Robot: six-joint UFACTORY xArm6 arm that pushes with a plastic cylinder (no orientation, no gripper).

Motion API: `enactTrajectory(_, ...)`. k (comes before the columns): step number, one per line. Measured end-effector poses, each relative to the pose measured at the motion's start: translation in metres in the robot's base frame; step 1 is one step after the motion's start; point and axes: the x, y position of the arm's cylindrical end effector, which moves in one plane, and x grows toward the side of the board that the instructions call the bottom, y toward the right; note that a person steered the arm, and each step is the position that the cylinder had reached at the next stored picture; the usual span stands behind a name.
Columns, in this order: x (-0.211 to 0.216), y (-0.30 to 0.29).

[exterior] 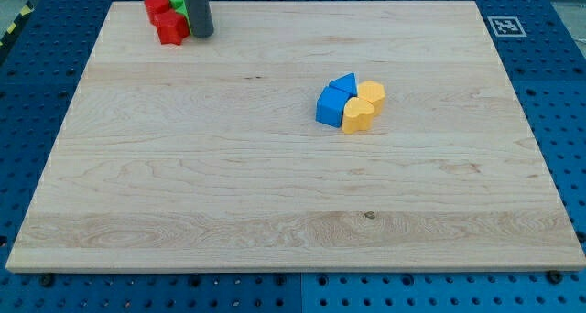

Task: Nudge the green circle to the left

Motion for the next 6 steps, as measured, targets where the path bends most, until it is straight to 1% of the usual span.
enactTrajectory(1,0.000,0.000)
enactTrajectory(2,0.001,0.027)
enactTrajectory(3,-0.010,0.074)
enactTrajectory(4,-0.051,0.062)
enactTrajectory(5,-0.073,0.028)
enactTrajectory(6,-0.073,0.008)
